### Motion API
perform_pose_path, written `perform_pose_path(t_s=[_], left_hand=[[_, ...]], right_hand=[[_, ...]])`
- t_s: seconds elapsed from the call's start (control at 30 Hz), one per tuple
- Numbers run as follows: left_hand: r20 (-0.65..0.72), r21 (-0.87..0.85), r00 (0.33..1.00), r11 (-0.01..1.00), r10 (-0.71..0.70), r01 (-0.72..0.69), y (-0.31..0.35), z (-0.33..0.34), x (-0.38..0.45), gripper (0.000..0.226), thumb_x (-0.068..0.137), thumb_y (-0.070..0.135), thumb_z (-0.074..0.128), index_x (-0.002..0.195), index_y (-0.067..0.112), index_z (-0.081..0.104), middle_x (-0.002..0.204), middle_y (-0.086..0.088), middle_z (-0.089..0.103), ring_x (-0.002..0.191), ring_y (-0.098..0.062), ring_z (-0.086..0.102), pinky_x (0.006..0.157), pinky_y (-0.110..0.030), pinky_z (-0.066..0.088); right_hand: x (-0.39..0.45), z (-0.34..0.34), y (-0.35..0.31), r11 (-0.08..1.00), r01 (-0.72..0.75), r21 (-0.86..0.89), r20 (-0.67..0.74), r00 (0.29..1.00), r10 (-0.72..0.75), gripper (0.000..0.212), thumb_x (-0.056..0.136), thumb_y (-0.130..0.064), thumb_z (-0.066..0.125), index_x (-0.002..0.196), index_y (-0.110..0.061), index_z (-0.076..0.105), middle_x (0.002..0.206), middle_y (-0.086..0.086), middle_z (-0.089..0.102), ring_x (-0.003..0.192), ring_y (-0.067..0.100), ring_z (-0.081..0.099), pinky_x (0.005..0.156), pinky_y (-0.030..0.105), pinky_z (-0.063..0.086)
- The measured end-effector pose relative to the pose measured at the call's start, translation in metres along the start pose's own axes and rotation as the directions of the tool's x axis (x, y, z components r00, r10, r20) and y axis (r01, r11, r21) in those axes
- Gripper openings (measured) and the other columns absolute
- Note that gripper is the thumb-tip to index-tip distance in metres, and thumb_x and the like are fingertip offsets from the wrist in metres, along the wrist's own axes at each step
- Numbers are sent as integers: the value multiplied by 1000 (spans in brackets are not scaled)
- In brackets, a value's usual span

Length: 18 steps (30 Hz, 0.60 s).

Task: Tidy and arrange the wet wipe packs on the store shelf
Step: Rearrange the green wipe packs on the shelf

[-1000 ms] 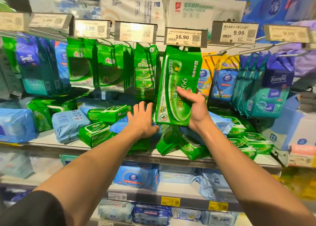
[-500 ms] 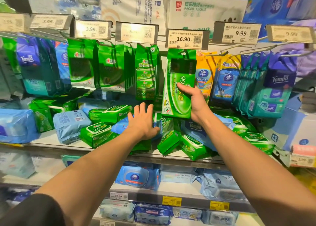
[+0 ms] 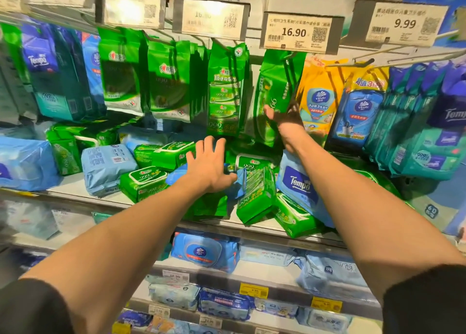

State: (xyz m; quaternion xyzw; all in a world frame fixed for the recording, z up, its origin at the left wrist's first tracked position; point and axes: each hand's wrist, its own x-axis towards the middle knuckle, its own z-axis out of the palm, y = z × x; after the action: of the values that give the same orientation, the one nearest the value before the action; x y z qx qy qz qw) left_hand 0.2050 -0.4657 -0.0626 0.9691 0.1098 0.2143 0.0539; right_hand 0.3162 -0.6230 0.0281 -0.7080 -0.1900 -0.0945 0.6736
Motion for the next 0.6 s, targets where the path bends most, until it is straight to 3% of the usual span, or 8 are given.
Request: perform_pose_path(t_s=[0.07, 0.13, 0.2, 0.27, 0.33, 0.4, 0.47, 0.6], left_hand=[[7, -3, 1000, 1000, -9, 9, -2, 1, 1, 98, 72, 62, 63, 148, 21, 17, 147, -8, 20, 133, -31, 22, 103, -57, 30], [-2, -11, 1000, 1000, -21, 21, -6, 1, 4, 96, 73, 62, 63, 147, 21, 18, 145, -8, 22, 133, -31, 23, 102, -56, 31], [-8, -21, 1000, 1000, -21, 21, -8, -1, 6, 95, 73, 61, 63, 147, 20, 19, 144, -8, 23, 132, -31, 24, 101, -55, 31], [-14, -26, 1000, 1000, -11, 11, -9, -2, 8, 95, 73, 61, 63, 146, 19, 20, 143, -8, 24, 131, -31, 24, 101, -55, 31], [-9, -28, 1000, 1000, -2, 2, -8, -1, 8, 95, 73, 61, 63, 147, 19, 20, 143, -8, 24, 131, -31, 24, 101, -55, 31], [-10, -26, 1000, 1000, 7, -7, -9, 0, 9, 94, 73, 62, 62, 146, 20, 19, 143, -8, 24, 131, -31, 24, 101, -54, 31], [-7, -37, 1000, 999, 9, -9, -9, 0, 10, 94, 73, 62, 62, 146, 21, 19, 144, -8, 23, 132, -31, 24, 101, -54, 31], [7, -42, 1000, 999, 21, -20, -7, -2, 11, 94, 73, 61, 62, 146, 21, 19, 145, -8, 23, 133, -31, 23, 103, -55, 32]], right_hand=[[8, 6, 2, 933, -33, -359, -45, 999, 18, 81, 93, -38, 64, 152, -2, 21, 158, 14, 28, 144, 22, 29, 118, 26, 17], [1, 12, 9, 766, 15, -643, -122, 985, -122, 85, 98, -47, 50, 153, 2, 10, 162, 16, 13, 150, 24, 12, 116, 23, 1], [-13, 18, 11, 711, 89, -697, -187, 935, -300, 79, 100, -44, 47, 151, 7, 15, 157, 25, 22, 146, 32, 24, 116, 30, 11], [-17, 19, 11, 636, 168, -753, -162, 890, -426, 69, 100, -38, 47, 149, 6, 26, 151, 30, 32, 139, 39, 34, 114, 39, 23], [-15, 17, 9, 474, 243, -846, -77, 826, -559, 65, 96, -29, 52, 148, 4, 30, 150, 31, 32, 140, 43, 32, 115, 46, 27], [-16, 13, 10, 340, 250, -907, -29, 767, -641, 81, 87, -18, 61, 154, -4, 18, 156, 31, 18, 146, 44, 18, 117, 49, 24], [-20, 11, 14, 287, 266, -920, 31, 781, -624, 98, 82, -29, 69, 156, -19, 7, 159, 29, 7, 148, 42, 7, 117, 51, 23], [-13, 8, 14, 296, 197, -935, 52, 899, -434, 133, 61, -66, 79, 155, -31, -9, 160, 26, -1, 149, 39, 4, 119, 49, 21]])
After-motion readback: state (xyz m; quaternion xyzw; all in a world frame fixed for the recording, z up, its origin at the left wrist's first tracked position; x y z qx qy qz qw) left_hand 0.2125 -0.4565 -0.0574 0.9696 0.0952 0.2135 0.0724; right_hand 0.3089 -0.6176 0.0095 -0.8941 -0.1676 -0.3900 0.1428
